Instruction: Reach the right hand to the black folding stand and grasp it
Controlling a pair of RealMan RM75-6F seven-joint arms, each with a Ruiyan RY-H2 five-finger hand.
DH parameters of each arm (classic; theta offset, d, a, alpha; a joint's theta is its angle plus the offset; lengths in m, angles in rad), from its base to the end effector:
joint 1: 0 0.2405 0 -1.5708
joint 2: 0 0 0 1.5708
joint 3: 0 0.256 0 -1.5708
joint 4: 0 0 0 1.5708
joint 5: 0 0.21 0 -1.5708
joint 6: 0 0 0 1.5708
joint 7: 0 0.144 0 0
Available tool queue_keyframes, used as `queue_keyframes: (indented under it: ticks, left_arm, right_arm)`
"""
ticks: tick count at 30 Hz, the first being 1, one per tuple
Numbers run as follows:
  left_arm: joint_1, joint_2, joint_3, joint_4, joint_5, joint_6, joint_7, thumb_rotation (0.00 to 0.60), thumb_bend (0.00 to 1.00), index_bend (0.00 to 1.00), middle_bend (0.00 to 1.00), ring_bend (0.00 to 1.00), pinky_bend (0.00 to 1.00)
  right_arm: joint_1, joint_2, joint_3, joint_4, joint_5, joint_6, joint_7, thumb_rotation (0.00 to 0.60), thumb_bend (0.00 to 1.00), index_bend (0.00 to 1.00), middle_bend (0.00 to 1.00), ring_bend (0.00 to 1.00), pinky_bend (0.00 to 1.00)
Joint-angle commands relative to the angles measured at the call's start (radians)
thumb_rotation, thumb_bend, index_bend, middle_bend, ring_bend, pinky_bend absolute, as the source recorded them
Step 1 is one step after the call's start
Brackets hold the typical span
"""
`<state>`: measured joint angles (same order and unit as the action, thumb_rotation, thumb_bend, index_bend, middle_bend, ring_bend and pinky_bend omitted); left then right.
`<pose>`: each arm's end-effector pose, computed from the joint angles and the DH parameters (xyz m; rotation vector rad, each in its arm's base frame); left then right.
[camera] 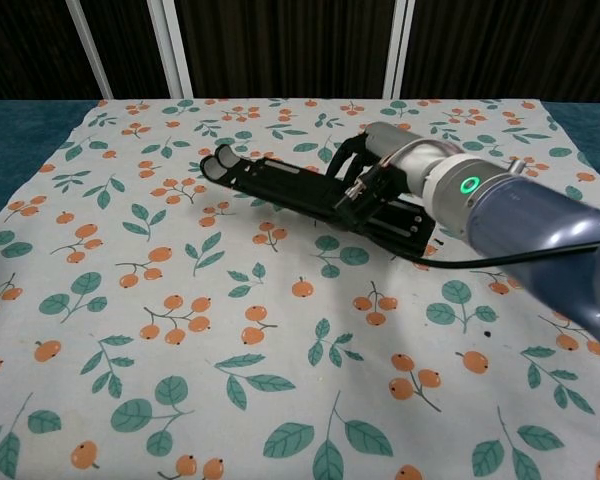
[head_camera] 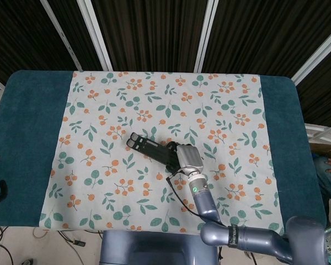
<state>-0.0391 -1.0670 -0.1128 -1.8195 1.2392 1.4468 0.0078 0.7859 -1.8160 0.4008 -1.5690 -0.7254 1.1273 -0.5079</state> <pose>-0.3121 0.1727 0.1700 -1.0945 -1.1397 -0.8698 -0.0743 -0.3367 -0.0553 1.5213 -1.3800 1.0711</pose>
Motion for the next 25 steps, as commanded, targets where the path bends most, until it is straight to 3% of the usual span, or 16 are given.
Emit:
queue_keyframes:
  ticks: [1,9,15,20,25]
  left_arm:
    - [0.000,0.000,0.000,0.000,0.001,0.000,0.001,0.600,0.58,0.12,0.00,0.00,0.00]
    - [0.000,0.000,0.001,-0.002,0.001,0.000,0.000,0.600,0.58,0.13,0.00,0.00,0.00]
    - [0.001,0.001,0.001,-0.003,0.001,0.001,-0.001,0.600,0.58,0.13,0.00,0.00,0.00]
    - [0.002,0.001,0.001,-0.004,0.001,0.002,-0.001,0.600,0.58,0.13,0.00,0.00,0.00]
    - [0.001,0.001,0.003,-0.007,-0.001,-0.002,-0.001,0.600,0.58,0.13,0.00,0.00,0.00]
  right_arm:
    - [-0.034,0.076,0.038,-0.071,-0.011,-0.035,0.080,0.600,0.43,0.40,0.47,0.50,0.31]
    - [-0.115,0.290,0.161,-0.228,0.045,-0.243,0.383,0.600,0.43,0.40,0.47,0.50,0.31]
    - [-0.191,0.411,0.275,-0.256,0.035,-0.456,0.685,0.600,0.43,0.41,0.46,0.49,0.31]
    - [-0.267,0.442,0.376,-0.233,-0.058,-0.592,0.931,0.600,0.43,0.41,0.46,0.49,0.31]
    - [-0.302,0.419,0.422,-0.186,-0.170,-0.610,1.050,0.600,0.43,0.41,0.46,0.49,0.31]
